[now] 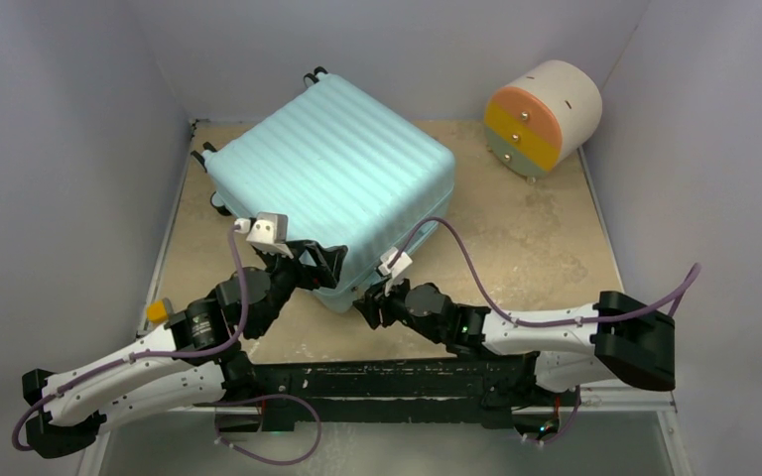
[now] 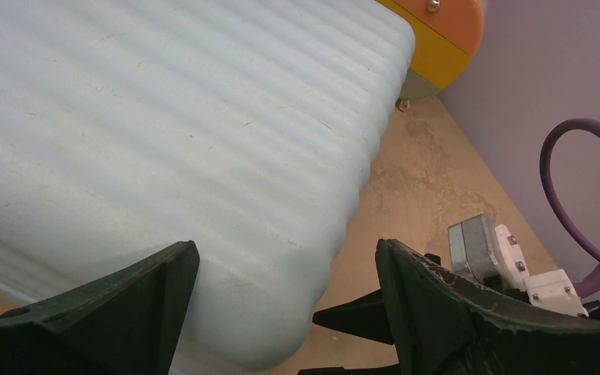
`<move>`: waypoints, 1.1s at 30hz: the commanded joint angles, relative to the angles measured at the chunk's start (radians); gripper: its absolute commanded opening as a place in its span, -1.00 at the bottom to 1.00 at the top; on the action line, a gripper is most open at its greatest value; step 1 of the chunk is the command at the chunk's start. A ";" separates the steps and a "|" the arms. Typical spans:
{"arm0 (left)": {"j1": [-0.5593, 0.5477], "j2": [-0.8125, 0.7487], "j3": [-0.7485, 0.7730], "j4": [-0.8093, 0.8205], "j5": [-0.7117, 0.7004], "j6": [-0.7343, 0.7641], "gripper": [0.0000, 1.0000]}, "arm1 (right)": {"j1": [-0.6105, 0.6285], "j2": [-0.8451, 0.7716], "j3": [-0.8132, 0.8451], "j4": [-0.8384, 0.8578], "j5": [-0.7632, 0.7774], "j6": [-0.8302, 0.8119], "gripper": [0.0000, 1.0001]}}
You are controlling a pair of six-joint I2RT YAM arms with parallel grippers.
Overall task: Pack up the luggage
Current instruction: Zip the luggage at the center of the board.
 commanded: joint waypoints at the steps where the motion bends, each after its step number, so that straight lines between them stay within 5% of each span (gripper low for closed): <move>1: 0.001 0.022 -0.027 -0.038 0.034 0.020 0.77 | -0.003 0.022 0.021 0.073 -0.032 0.036 0.13; 6: 0.001 0.046 0.001 -0.027 0.043 0.069 0.78 | -0.022 -0.038 -0.009 0.095 -0.063 0.051 0.16; 16: 0.001 0.019 0.032 -0.018 0.059 0.072 0.77 | -0.315 -0.124 -0.122 0.269 -0.647 0.132 0.18; 22: 0.001 0.031 0.035 -0.038 0.059 0.061 0.77 | -0.362 0.041 -0.101 0.401 -0.767 0.206 0.15; 33: 0.001 0.024 0.036 -0.048 0.051 0.064 0.77 | -0.364 0.177 -0.048 0.461 -0.766 0.202 0.13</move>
